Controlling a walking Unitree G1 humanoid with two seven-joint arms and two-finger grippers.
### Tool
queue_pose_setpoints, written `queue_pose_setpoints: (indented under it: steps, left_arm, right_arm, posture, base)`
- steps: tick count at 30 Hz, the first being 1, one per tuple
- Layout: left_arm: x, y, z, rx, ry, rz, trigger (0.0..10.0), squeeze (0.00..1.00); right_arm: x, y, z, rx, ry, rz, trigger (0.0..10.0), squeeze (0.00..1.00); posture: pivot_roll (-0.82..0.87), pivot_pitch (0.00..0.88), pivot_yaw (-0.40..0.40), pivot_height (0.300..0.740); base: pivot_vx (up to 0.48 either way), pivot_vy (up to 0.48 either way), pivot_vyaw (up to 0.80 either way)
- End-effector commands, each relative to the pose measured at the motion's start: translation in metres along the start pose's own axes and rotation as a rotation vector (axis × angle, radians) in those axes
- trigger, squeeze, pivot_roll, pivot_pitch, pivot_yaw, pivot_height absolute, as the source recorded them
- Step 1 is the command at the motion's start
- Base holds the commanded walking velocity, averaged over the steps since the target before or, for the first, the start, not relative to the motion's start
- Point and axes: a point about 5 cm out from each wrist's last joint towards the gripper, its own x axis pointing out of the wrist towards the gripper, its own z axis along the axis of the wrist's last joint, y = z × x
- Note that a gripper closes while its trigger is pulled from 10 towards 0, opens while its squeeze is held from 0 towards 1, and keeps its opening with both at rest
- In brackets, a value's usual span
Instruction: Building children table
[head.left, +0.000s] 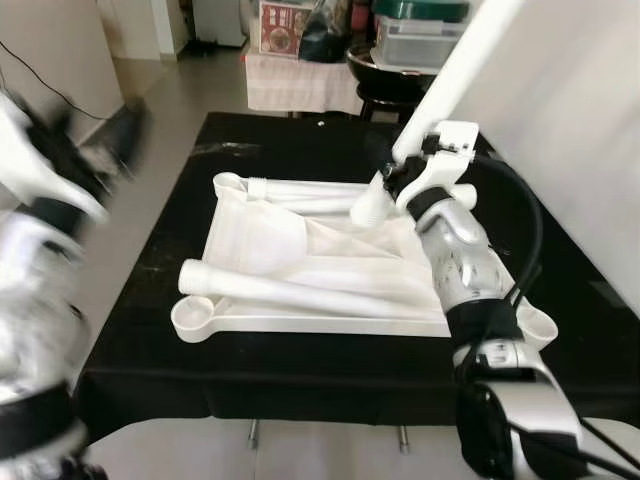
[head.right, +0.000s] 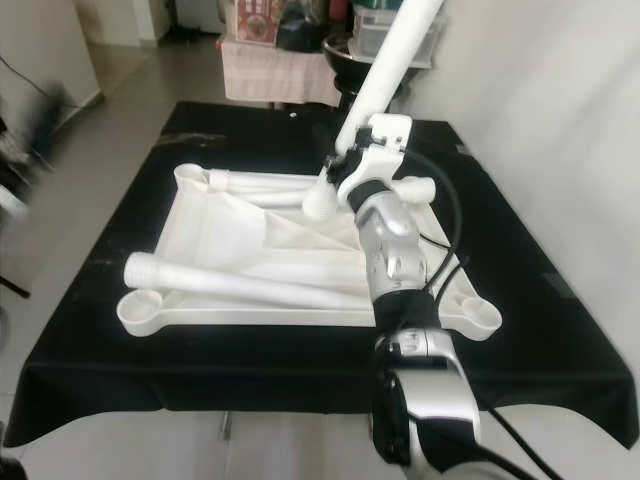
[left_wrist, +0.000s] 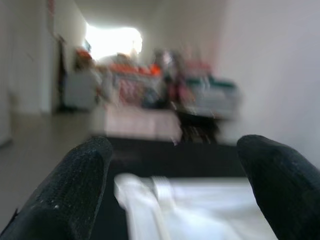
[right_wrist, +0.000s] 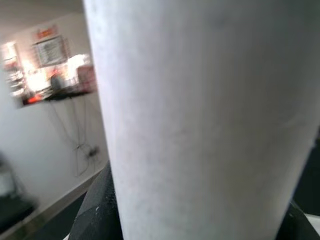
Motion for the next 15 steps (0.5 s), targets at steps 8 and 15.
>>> queue_pose_setpoints:
  steps: [8,15]
  left_arm:
    - [-0.036,-0.042,-0.055,-0.078,0.188,-0.068,10.0,0.00]
    - [-0.047,-0.062,-0.071,-0.126,0.227,-0.084,10.0,0.00]
  right_arm:
    - [-0.021,0.027,-0.019,-0.056,0.050,0.171,10.0,0.00]
    - [-0.023,0.051,-0.031,-0.023,0.087,0.232,10.0,0.00]
  posture:
    - [-0.25,0.003,-0.083,0.740]
    - [-0.24,0.000,-0.084,0.740]
  base:
    - [0.000,-0.413,0.00]
    - [0.000,-0.465,0.00]
